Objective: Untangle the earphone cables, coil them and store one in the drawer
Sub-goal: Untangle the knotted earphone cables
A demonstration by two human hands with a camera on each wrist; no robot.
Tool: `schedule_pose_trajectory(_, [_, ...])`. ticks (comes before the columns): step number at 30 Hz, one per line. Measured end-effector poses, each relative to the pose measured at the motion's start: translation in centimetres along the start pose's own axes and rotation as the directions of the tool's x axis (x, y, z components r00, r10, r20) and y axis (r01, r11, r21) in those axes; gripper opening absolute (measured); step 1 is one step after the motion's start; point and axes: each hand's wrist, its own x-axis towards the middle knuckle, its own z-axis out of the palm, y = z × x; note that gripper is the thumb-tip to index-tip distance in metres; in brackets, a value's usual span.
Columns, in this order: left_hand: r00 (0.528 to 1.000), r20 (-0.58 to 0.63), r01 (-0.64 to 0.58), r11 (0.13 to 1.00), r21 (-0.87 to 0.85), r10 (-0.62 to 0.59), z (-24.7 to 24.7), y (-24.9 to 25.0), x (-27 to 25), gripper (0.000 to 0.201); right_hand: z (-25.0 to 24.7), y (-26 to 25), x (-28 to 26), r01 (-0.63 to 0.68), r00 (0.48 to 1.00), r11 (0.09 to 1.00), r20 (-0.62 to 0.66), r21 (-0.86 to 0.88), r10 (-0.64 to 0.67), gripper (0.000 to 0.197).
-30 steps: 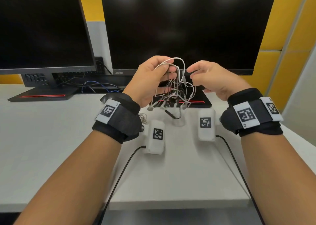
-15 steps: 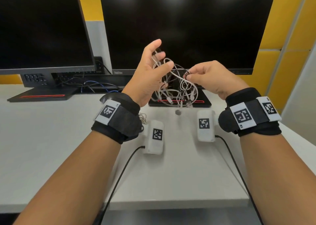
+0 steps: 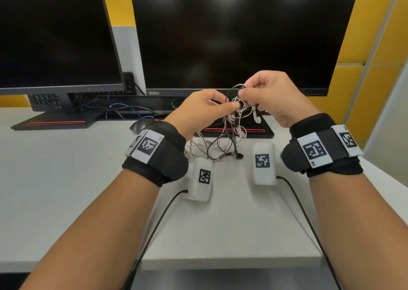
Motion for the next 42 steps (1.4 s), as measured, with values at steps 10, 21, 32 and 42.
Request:
schedule_pose_trajectory(10, [0.991,-0.13,-0.001,0.997,0.08,0.011,-0.4,-0.7,0.9,0.017,0.0,-0.4,-0.1,-0.039,0.984,0.989,0.176,0.14,0.014,0.012])
schedule_pose_trajectory(21, [0.994,0.021,-0.112,0.992,0.06,0.111,-0.3,-0.7,0.6,0.018,-0.7,-0.1,0.2,-0.094,0.995,0.973,0.052,0.21,0.085,0.024])
schedule_pose_trajectory(32, [0.98,-0.011,-0.201,0.979,-0.016,0.201,-0.4,-0.2,0.3,0.009,0.3,-1.7,-0.9,-0.207,0.958,0.978,0.205,0.007,0.201,0.066])
schedule_pose_trajectory(42, [0.974,-0.1,-0.199,0.979,0.039,0.202,-0.6,-0.2,0.4,0.022,0.3,-0.9,0.1,-0.29,0.954,0.957,0.087,0.025,0.287,0.08])
